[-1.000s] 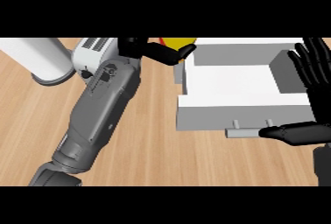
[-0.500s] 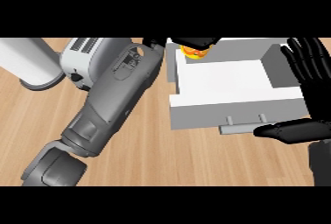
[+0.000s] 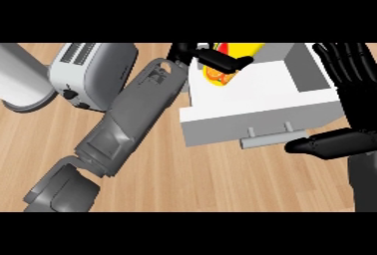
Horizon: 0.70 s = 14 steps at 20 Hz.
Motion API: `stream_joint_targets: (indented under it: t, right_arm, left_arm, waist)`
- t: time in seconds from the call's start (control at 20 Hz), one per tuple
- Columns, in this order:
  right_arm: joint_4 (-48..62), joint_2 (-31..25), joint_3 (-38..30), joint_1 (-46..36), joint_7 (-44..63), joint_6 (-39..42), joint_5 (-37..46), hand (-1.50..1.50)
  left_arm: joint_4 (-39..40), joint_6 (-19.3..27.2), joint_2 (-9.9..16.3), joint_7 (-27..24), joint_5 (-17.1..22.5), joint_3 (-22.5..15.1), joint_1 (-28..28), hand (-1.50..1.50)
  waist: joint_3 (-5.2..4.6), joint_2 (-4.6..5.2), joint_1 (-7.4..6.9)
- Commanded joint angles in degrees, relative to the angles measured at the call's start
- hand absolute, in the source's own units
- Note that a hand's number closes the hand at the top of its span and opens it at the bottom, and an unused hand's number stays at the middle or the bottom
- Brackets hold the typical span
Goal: Pick up the cup, place it into the drawer and close the drawer
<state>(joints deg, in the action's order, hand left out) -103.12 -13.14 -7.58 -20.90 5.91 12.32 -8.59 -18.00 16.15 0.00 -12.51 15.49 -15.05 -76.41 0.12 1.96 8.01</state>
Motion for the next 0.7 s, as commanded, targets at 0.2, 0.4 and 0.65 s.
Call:
stream_joint_targets:
  t: [0.2,0.4,0.65]
  right_arm:
    - [1.09,0.65,1.51,-3.59,-0.63,0.66,-0.20,-1.50]
    - [1.56,3.03,5.40,-2.08,-0.92,5.66,-5.00,-1.50]
    - [1.55,1.80,10.22,-4.46,0.49,14.39,-10.47,1.50]
  left_arm:
    - [0.10,-1.13,0.00,-1.23,4.23,-5.49,3.71,-1.50]
    - [-2.29,0.11,0.00,-3.69,9.21,-3.16,3.73,-1.50]
    - [-5.96,-3.37,0.00,-9.60,15.39,-0.90,4.59,-1.50]
  waist:
    - [-0.04,0.78,3.40]
    - [-0.03,0.91,4.37]
    - [-0.17,0.83,3.16]
